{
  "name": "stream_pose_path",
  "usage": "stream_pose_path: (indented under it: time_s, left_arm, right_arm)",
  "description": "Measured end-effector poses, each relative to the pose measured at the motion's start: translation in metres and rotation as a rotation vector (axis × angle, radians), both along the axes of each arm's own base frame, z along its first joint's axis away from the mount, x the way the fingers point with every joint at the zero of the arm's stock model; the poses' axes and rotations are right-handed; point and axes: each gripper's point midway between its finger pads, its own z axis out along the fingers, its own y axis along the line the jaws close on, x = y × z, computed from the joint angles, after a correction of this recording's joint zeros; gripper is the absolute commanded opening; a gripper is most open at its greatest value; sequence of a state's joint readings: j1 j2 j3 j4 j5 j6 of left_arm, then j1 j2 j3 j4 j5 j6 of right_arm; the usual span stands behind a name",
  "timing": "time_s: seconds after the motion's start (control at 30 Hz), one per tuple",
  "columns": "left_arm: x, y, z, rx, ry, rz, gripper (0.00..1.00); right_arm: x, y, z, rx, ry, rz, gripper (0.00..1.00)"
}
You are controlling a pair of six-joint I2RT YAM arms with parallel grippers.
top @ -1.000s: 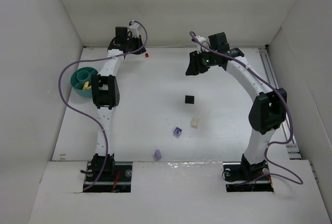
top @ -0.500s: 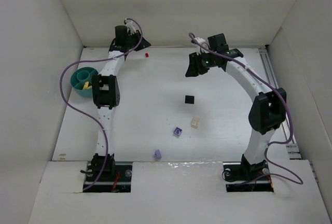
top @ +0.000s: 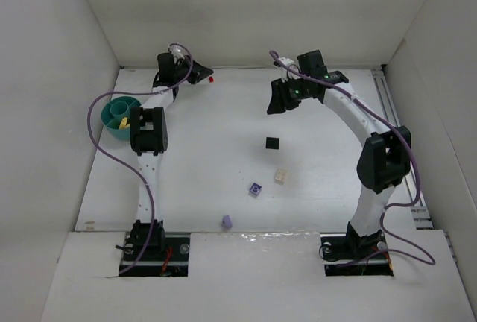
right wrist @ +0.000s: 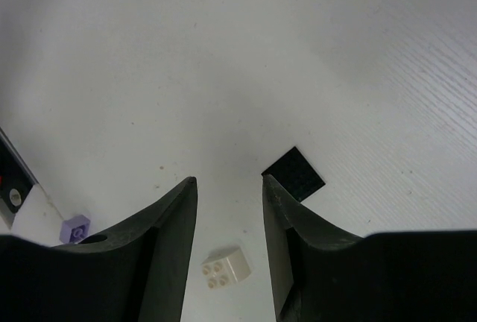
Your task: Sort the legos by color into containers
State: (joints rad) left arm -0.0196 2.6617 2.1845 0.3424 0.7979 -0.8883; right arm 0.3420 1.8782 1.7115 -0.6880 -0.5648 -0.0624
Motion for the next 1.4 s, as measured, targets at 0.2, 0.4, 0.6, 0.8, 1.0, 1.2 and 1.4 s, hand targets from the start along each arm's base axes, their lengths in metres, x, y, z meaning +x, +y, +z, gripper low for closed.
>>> stream_pose_path:
  time_s: [0.2, 0.4, 0.6, 0.8, 1.0, 1.2, 1.4]
  left_arm:
    - [0.010, 0.018, -0.005, -0.022, -0.023, 0.040, 0.00]
    - [0.029, 0.032, -0.003, -0.008, -0.055, 0.133, 0.00]
    - [0.050, 0.047, 0.001, 0.039, -0.097, 0.240, 0.00]
    - [0.057, 0.055, -0.008, 0.076, -0.075, 0.307, 0.00]
    - [0.056, 0.049, -0.031, 0.076, -0.016, 0.316, 0.00]
    - [0.050, 0.027, -0.052, 0.059, 0.036, 0.290, 0.00]
    - [0.043, 0.008, -0.065, 0.045, 0.084, 0.270, 0.00]
  right_arm:
    - [-0.008, 0.001, -0.005, -0.014, 0.020, 0.021, 0.46]
    - [-0.015, 0.009, -0.007, -0.028, 0.018, 0.053, 0.46]
    - [-0.013, 0.008, -0.011, -0.067, 0.003, 0.035, 0.46]
    - [-0.008, 0.002, -0.014, -0.101, -0.010, 0.005, 0.46]
    - [-0.004, -0.003, -0.015, -0.126, -0.020, -0.017, 0.45]
    - [-0.001, -0.006, -0.020, -0.151, -0.023, -0.035, 0.45]
    - [0.000, -0.007, -0.025, -0.174, -0.024, -0.044, 0.45]
